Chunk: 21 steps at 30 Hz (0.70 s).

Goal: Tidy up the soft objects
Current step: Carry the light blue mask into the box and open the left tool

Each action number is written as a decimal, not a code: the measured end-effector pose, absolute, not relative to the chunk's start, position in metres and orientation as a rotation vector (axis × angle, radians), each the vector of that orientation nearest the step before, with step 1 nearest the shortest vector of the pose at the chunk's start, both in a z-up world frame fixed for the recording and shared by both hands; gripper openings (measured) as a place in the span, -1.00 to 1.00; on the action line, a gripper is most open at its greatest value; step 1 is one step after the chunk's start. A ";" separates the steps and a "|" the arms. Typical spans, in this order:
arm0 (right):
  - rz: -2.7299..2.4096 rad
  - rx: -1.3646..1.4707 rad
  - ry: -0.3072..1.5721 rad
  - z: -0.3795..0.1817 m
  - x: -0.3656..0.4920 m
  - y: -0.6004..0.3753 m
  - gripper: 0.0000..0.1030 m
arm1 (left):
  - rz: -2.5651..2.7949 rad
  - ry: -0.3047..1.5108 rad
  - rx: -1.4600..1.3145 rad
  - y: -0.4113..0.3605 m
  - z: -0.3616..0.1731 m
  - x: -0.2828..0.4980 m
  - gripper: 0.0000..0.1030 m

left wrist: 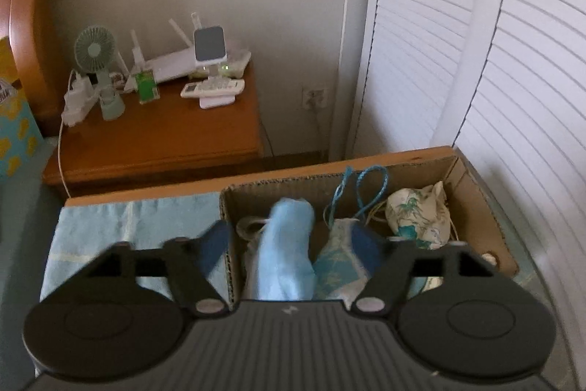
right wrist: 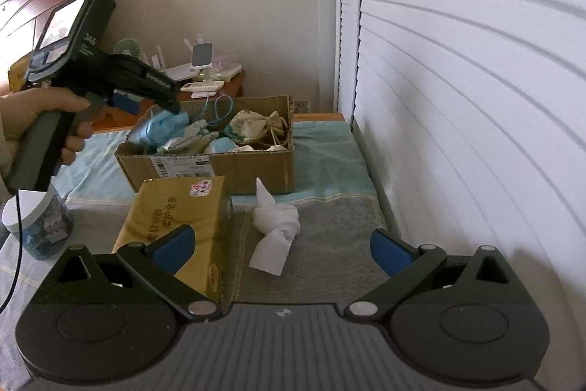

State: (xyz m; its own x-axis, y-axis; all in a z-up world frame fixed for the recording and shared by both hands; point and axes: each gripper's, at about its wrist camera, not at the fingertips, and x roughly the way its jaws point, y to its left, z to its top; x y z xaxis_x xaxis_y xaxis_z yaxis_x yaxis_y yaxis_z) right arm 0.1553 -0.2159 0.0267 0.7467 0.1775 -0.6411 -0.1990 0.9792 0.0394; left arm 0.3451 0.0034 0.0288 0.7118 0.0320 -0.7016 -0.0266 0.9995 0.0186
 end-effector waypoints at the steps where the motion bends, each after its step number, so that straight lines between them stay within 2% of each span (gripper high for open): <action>1: 0.207 -0.035 0.695 0.027 0.155 -0.216 1.00 | 0.036 0.769 0.017 0.003 0.030 0.342 0.56; 4: 0.210 -0.037 0.693 0.027 0.153 -0.215 1.00 | 0.006 0.760 0.007 0.003 0.035 0.334 0.69; 9: 0.207 -0.037 0.696 0.027 0.151 -0.214 1.00 | -0.009 0.741 0.019 0.005 0.045 0.318 0.72; 12: 0.206 -0.038 0.695 0.028 0.148 -0.213 1.00 | -0.022 0.735 0.018 0.006 0.049 0.308 0.81; 21: 0.191 -0.040 0.692 0.029 0.135 -0.212 1.00 | -0.061 0.717 0.014 0.009 0.056 0.267 0.81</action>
State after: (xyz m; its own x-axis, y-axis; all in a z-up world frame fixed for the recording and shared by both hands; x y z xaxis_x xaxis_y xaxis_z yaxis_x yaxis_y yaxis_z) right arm 0.1347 -0.2118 0.0293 0.7533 0.1620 -0.6374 -0.1883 0.9817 0.0269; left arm 0.2672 0.0089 0.0563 0.7520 -0.0509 -0.6572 0.0603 0.9981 -0.0084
